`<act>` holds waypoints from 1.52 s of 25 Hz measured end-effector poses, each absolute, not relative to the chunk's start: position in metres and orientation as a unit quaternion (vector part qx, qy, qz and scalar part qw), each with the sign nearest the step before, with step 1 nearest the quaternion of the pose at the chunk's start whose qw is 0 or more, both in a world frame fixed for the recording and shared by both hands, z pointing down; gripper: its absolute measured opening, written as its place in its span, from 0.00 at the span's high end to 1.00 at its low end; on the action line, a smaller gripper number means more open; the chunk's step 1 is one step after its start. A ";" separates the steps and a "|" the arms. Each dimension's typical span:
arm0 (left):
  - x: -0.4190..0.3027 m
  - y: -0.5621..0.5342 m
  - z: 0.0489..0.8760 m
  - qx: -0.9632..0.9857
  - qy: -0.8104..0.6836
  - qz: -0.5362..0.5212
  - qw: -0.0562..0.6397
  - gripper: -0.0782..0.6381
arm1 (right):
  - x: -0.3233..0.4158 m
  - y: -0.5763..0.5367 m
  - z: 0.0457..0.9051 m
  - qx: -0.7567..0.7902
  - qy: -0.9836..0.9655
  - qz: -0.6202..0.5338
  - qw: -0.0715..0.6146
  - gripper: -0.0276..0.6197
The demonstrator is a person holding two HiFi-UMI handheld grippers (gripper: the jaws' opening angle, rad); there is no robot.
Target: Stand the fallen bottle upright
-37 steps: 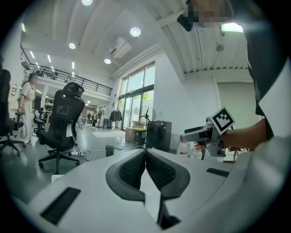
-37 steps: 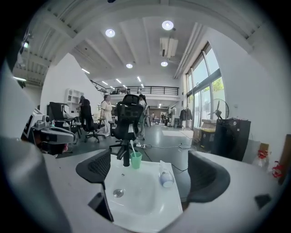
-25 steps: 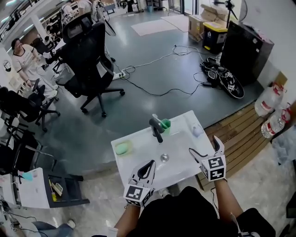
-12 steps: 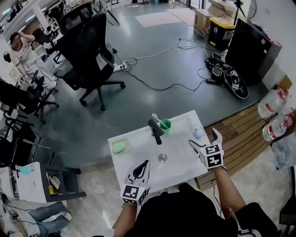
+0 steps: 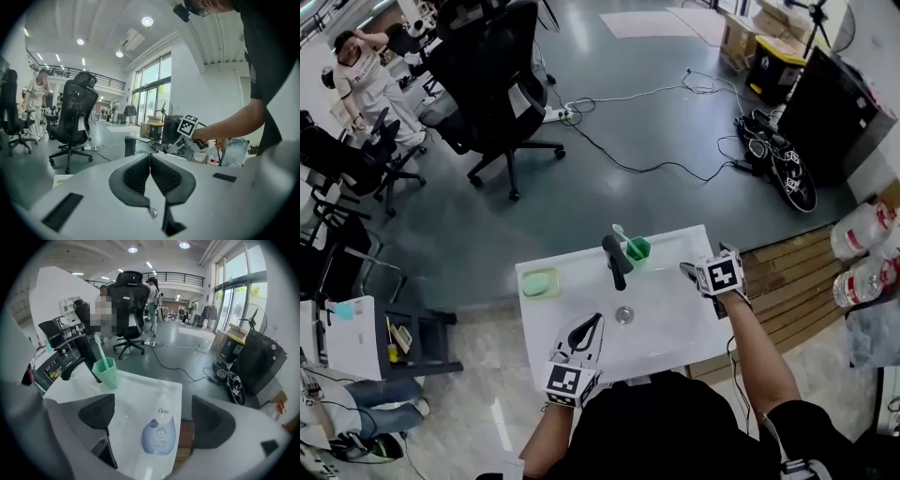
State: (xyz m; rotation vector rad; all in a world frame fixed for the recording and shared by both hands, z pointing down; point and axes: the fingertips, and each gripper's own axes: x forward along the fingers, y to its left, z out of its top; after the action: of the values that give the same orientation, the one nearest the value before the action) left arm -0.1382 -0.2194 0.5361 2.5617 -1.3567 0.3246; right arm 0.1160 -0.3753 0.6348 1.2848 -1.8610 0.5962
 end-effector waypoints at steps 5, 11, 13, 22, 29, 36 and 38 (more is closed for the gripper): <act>-0.139 -0.226 0.546 0.863 -0.476 0.115 0.122 0.86 | 0.121 -0.408 0.663 0.494 -0.717 0.265 0.414 0.18; -0.147 -0.235 0.544 0.848 -0.501 0.120 0.127 0.86 | 0.123 -0.435 0.690 0.478 -0.699 0.305 0.435 0.24; -0.151 -0.237 0.546 0.844 -0.508 0.116 0.125 0.86 | 0.123 -0.441 0.700 0.469 -0.690 0.326 0.445 0.24; -0.160 -0.235 0.549 0.836 -0.524 0.104 0.125 0.86 | 0.123 -0.449 0.723 0.431 -0.664 0.364 0.490 0.43; -0.165 -0.229 0.550 0.829 -0.534 0.103 0.129 0.86 | 0.126 -0.448 0.740 0.420 -0.641 0.389 0.512 0.55; -0.162 -0.228 0.545 0.829 -0.534 0.101 0.129 0.86 | 0.128 -0.448 0.740 0.433 -0.615 0.384 0.536 0.76; -0.164 -0.227 0.544 0.828 -0.536 0.101 0.129 0.86 | 0.128 -0.449 0.739 0.433 -0.620 0.379 0.534 0.76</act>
State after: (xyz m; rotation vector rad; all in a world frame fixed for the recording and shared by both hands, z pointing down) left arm -0.1638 -0.2274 0.5438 2.4080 -1.5588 0.2945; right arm 0.1276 -0.4489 0.7387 1.0315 -1.4765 0.9024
